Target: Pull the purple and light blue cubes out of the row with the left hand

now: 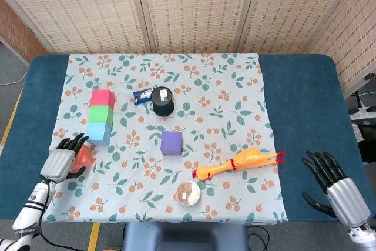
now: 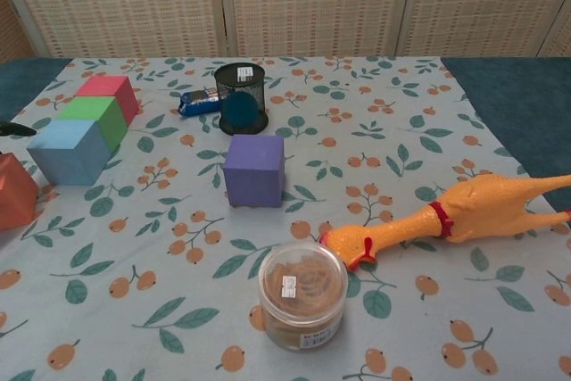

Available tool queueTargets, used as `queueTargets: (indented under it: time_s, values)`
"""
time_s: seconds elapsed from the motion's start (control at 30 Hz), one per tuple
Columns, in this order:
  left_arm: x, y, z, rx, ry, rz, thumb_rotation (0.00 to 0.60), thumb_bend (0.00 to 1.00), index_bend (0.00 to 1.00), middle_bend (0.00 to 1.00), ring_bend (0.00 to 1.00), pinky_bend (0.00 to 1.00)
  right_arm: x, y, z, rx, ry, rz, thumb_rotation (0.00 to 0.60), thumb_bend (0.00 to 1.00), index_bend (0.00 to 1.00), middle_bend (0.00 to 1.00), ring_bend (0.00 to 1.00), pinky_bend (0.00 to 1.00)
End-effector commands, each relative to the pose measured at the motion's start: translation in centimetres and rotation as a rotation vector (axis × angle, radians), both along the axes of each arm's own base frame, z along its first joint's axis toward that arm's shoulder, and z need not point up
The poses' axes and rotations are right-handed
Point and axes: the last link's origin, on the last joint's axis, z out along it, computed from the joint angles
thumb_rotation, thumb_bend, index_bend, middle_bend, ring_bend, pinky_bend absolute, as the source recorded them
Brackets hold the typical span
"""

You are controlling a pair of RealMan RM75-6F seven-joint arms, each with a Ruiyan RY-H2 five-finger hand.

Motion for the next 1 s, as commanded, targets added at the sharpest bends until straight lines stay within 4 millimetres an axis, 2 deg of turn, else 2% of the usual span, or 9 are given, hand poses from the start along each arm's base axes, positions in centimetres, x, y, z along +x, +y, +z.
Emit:
queueTargets:
  time_s: [0.03,0.13,0.2,0.3,0.47,0.67,0.77,0.83,1.0]
  values:
    - [-0.1,-0.1,-0.1,0.011,-0.026,-0.012,0.600,0.31,0.00,0.19,0.40,0.11,0.0,0.0,-0.1,0.003,0.001,-0.001,0.600,0.17,0.00,0.00,0.00,0.02]
    - [-0.1,-0.3,0.0,0.015,-0.033,-0.024,0.600,0.32,0.04,0.36,0.46,0.11,0.0,0.1,-0.1,0.009,0.000,-0.001,0.600,0.17,0.00,0.00,0.00,0.02]
    - [0.0,-0.4,0.2,0.024,-0.036,-0.030,0.600,0.33,0.10,0.42,0.48,0.11,0.0,0.1,-0.1,0.010,0.000,-0.001,0.600,0.17,0.00,0.00,0.00,0.02]
    - [0.2,-1.2,1.2,0.067,-0.013,-0.061,0.600,0.34,0.14,0.43,0.49,0.12,0.1,0.2,0.0,0.008,-0.004,0.000,0.600,0.17,0.00,0.00,0.00,0.02]
    - [1.9,-4.8,3.2,0.065,-0.045,-0.136,0.600,0.34,0.17,0.45,0.50,0.12,0.0,0.2,-0.2,0.017,-0.001,-0.001,0.600,0.17,0.00,0.00,0.00,0.02]
    - [2.8,-9.1,3.2,-0.031,-0.050,-0.178,0.600,0.34,0.17,0.44,0.50,0.12,0.1,0.4,-0.1,0.022,-0.008,0.006,0.600,0.17,0.00,0.00,0.00,0.02]
    - [2.4,-10.4,2.4,-0.092,-0.049,-0.155,0.600,0.34,0.15,0.43,0.49,0.13,0.2,0.5,0.0,0.020,-0.016,0.010,0.600,0.17,0.00,0.00,0.00,0.02]
    - [1.8,-10.5,2.0,-0.102,-0.036,-0.136,0.600,0.33,0.13,0.39,0.45,0.13,0.2,0.6,0.0,0.022,-0.016,0.013,0.600,0.17,0.00,0.00,0.00,0.02]
    - [1.4,-10.5,1.8,-0.100,-0.049,-0.110,0.600,0.32,0.01,0.13,0.16,0.12,0.2,0.6,0.1,0.022,-0.018,0.010,0.600,0.17,0.00,0.00,0.00,0.02]
